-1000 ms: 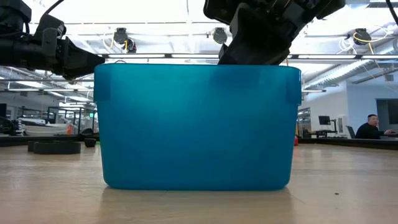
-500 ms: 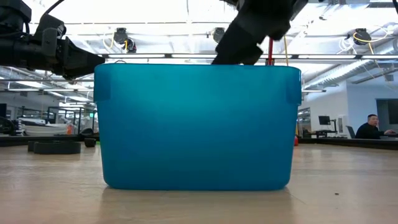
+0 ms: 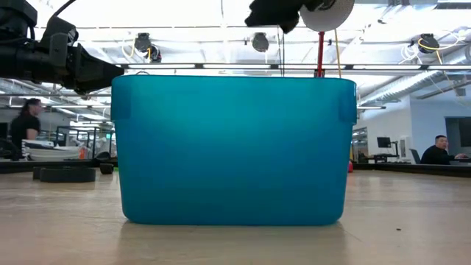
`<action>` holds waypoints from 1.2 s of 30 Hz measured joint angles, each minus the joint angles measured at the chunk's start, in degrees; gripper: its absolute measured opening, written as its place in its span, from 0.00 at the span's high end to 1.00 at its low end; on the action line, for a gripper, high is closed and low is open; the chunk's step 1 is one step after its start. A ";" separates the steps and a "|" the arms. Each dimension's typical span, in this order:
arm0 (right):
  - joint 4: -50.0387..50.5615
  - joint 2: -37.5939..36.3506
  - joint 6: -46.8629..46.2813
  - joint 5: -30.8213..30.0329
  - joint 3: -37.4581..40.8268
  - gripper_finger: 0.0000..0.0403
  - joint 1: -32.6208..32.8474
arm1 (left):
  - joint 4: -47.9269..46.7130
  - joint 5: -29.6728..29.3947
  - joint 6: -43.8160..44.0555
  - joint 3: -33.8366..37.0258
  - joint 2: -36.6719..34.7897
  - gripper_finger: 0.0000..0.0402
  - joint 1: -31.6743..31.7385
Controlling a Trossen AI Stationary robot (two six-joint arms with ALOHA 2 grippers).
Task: Pick and place rubber bands into bin
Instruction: Put the orange rubber band into the blue bin
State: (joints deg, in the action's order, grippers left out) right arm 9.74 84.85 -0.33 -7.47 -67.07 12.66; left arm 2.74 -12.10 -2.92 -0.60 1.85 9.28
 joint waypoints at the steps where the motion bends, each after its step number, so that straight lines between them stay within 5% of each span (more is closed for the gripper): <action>1: 0.33 -0.01 0.49 -2.16 0.00 0.62 -0.68 | 0.00 0.00 -0.18 0.00 0.00 0.34 0.00; 11: 7.60 3.44 3.11 -4.18 0.00 0.67 -12.07 | 0.02 0.00 -0.50 0.00 0.02 0.34 -0.01; 17: 8.54 8.50 3.37 1.88 0.00 0.67 -18.02 | -0.05 0.00 -1.33 -0.01 0.02 0.34 0.01; 27: 9.42 19.25 6.33 1.82 0.02 0.67 -20.70 | -0.09 0.00 -1.37 -0.02 0.00 0.34 0.06; 36: 8.90 21.23 7.25 1.80 0.02 0.67 -21.62 | -0.11 0.01 -2.78 -0.02 0.02 0.34 0.06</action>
State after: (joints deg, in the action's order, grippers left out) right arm 18.64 106.08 6.92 -5.67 -67.05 -8.96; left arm 2.64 -12.09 -5.70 -0.62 1.87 9.34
